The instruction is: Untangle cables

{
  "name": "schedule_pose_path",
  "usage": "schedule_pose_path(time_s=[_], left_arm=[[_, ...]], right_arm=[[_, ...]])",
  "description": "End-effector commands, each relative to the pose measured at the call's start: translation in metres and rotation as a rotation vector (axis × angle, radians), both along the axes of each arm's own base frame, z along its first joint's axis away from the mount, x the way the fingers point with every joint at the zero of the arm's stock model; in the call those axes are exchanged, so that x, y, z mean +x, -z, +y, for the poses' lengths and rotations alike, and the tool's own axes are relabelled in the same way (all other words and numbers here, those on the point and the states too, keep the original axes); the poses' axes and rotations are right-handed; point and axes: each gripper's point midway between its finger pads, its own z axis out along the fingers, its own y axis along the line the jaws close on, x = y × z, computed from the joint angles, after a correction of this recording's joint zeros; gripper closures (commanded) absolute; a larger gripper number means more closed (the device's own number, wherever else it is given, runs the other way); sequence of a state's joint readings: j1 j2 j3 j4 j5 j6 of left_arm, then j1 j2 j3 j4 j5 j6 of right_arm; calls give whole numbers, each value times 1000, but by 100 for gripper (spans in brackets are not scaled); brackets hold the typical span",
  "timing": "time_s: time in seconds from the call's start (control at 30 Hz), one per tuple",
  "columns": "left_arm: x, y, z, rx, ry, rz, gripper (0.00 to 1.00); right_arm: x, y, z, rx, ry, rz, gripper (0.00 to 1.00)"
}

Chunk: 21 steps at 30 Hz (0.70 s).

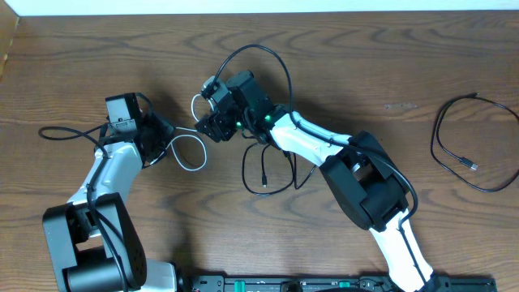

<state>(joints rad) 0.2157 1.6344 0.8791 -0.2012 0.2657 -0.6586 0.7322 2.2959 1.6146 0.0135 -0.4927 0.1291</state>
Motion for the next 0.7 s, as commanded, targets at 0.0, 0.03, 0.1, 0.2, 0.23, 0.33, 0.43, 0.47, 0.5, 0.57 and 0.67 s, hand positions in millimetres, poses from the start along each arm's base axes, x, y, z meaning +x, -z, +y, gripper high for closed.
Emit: schedule_pose_path(time_s=[0.0,0.03,0.1,0.2,0.23,0.33,0.43,0.47,0.5,0.57,0.67], left_arm=[[-1,3,-1,-15,-5,8,90],[-1,3,-1,-15,-5,8,89],[-1,3,-1,-15,-5,8,89],[-1,3,-1,-15,-5,8,89],[-1,3,-1,-15,-5,8,89],[-1,3,-1,-15,-5,8,89],[-1,4,-1,-16,-5,9,89],[-1,4,-1,-16,-5,9,89],[-1,4,-1,-16,-5,9,89],[-1,4,-1,-16,-5,9,89],[-1,4,-1,-16,-5,8,89]], right_arm=[[-26,0,12,23,-88,59,38],[-30,1,13,21,-97,69,39],[-36,4,13,13,-110,88,40],[-42,6,14,3,-122,107,43],[-44,7,14,-1,-123,111,43],[-47,9,14,-13,-145,93,44],[-50,11,15,-25,-169,62,43],[-49,11,15,-32,-162,53,43],[-46,13,15,-43,-148,43,42],[-43,16,14,-65,-122,26,42],[-38,23,14,-101,-83,-3,41]])
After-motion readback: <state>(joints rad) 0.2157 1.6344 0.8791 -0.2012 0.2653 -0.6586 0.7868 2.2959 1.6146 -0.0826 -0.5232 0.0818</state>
